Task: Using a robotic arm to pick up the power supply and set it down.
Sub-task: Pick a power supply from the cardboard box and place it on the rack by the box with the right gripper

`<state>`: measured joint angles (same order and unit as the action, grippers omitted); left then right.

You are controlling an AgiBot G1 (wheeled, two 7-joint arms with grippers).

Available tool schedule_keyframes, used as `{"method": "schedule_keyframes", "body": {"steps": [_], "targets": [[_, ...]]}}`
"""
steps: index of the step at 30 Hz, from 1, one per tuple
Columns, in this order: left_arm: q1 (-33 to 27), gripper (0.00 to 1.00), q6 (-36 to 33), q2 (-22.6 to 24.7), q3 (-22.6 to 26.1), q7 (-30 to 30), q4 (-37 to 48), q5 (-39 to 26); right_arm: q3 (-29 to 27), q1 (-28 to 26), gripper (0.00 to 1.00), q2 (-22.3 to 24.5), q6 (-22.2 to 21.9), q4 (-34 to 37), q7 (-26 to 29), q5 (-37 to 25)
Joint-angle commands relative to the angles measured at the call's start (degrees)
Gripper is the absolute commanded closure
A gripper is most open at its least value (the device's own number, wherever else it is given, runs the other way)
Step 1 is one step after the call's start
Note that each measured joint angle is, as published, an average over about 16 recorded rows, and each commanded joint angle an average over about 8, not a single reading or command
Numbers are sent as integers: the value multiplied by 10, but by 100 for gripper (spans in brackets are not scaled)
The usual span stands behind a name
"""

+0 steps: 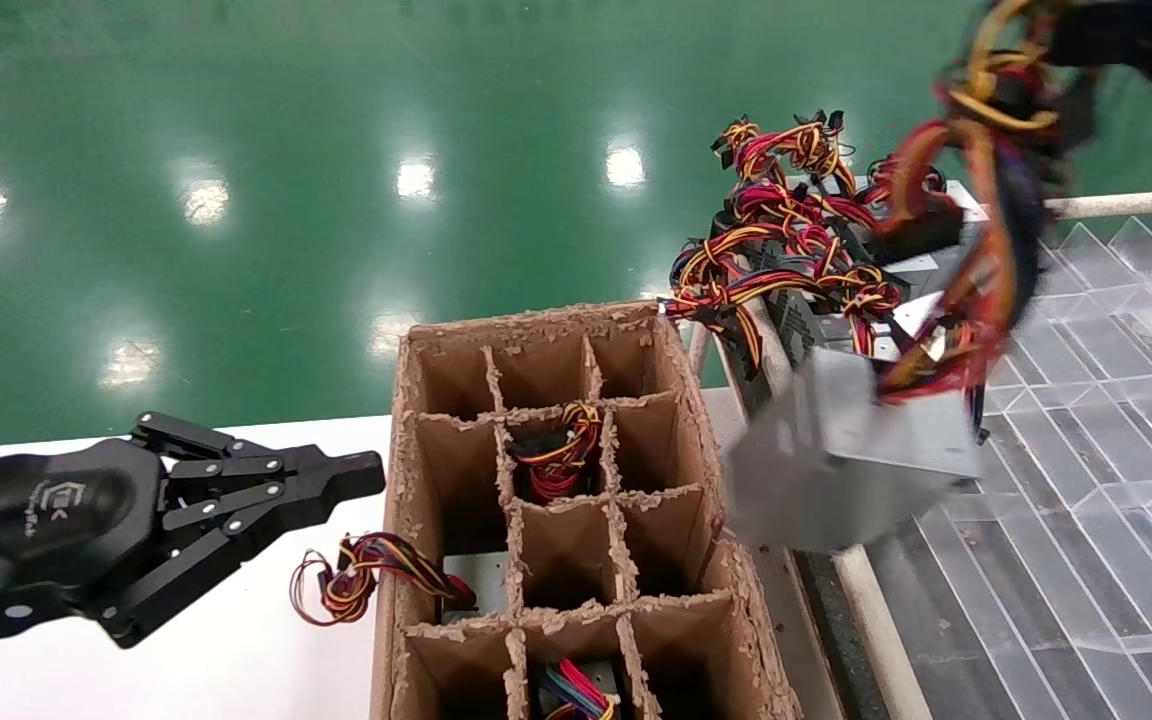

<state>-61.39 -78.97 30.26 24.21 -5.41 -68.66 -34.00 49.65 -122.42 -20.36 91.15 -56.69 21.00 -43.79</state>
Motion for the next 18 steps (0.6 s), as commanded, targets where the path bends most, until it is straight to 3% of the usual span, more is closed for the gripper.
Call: {"method": "schedule_keyframes", "body": {"steps": [1,9,18], "targets": [[0,100,0,0,0,0,0,0,11,-2,100,20,-1,-3,3,4],[0,100,0,0,0,0,0,0,45,9,100,70,-4,16,-13,-3],[0,100,0,0,0,0,0,0,79,33,100,68,-5,76,-59,2]]}}
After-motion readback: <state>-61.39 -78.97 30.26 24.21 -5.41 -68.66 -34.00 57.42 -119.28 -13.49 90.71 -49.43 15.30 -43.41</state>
